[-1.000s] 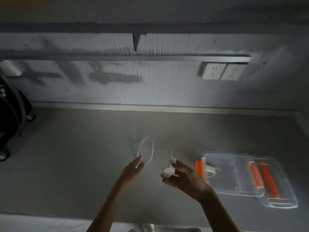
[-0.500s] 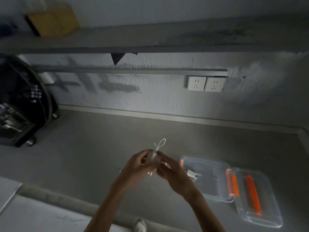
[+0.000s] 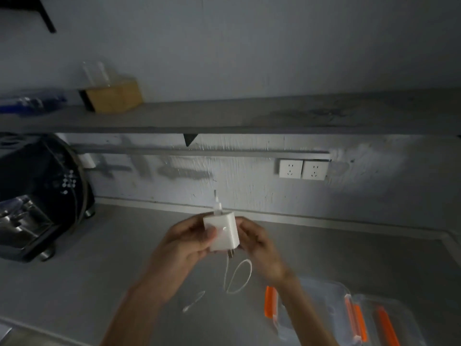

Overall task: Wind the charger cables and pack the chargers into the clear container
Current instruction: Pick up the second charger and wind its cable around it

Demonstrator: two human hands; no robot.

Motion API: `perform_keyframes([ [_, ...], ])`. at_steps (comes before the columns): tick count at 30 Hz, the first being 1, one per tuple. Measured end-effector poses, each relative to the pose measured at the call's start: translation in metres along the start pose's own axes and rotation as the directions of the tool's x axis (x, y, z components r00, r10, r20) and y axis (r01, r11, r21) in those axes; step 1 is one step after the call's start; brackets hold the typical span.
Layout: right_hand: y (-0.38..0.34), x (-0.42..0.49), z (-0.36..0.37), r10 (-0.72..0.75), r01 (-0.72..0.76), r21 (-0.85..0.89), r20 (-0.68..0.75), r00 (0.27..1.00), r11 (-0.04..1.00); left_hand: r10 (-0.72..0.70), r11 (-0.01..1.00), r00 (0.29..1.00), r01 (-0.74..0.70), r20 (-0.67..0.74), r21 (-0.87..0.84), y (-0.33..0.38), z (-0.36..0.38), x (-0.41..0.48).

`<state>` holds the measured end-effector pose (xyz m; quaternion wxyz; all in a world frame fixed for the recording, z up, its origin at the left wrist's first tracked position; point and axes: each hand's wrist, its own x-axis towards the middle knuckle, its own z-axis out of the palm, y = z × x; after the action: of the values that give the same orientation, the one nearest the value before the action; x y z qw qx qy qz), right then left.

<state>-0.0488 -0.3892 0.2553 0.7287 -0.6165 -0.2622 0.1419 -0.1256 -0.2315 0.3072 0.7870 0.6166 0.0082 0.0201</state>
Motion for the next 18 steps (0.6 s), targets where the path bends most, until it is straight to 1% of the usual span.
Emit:
perform_keyframes([
  [2, 0.003, -0.005, 0.010, 0.093, -0.104, 0.182, 0.067, 0.993, 0.978, 0.041, 0.999, 0.999, -0.041, -0.030, -0.025, 0.011, -0.003, 0.013],
  [3, 0.006, -0.007, 0.014, 0.108, -0.127, 0.227, 0.096, 0.990, 0.966, 0.047, 0.998, 0.998, -0.048, -0.036, -0.032, 0.015, -0.005, 0.019],
  [5, 0.012, -0.010, 0.018, 0.088, -0.117, 0.256, 0.123, 0.989, 0.960, 0.026, 0.997, 1.000, -0.027, -0.013, -0.066, 0.020, -0.010, 0.029],
  [7, 0.015, -0.010, 0.017, 0.054, -0.069, 0.268, 0.061, 0.997, 0.961, -0.052, 0.982, 0.999, 0.054, 0.018, -0.180, 0.020, -0.019, 0.036],
  [9, 0.013, -0.008, 0.011, 0.047, -0.028, 0.286, -0.060, 0.997, 0.958, -0.151, 0.948, 0.988, 0.154, 0.033, -0.277, 0.018, -0.024, 0.041],
  [10, 0.010, -0.006, 0.008, 0.034, -0.004, 0.269, -0.108, 0.994, 0.963, -0.182, 0.940, 0.983, 0.185, 0.036, -0.286, 0.017, -0.025, 0.042],
  [12, 0.000, 0.000, 0.004, -0.023, 0.047, 0.139, -0.170, 0.985, 0.989, -0.218, 0.938, 0.976, 0.217, 0.028, -0.271, 0.014, -0.024, 0.045],
  [14, -0.010, 0.007, 0.001, -0.074, 0.075, 0.000, -0.185, 0.980, 0.997, -0.210, 0.946, 0.978, 0.206, 0.010, -0.251, 0.010, -0.020, 0.048],
  [15, -0.014, 0.010, -0.002, -0.096, 0.090, -0.041, -0.199, 0.975, 0.995, -0.198, 0.952, 0.980, 0.193, 0.002, -0.237, 0.008, -0.020, 0.048],
  [18, -0.021, 0.018, -0.013, -0.132, 0.122, -0.052, -0.318, 0.939, 0.991, -0.196, 0.954, 0.981, 0.191, 0.000, -0.231, 0.009, -0.026, 0.045],
])
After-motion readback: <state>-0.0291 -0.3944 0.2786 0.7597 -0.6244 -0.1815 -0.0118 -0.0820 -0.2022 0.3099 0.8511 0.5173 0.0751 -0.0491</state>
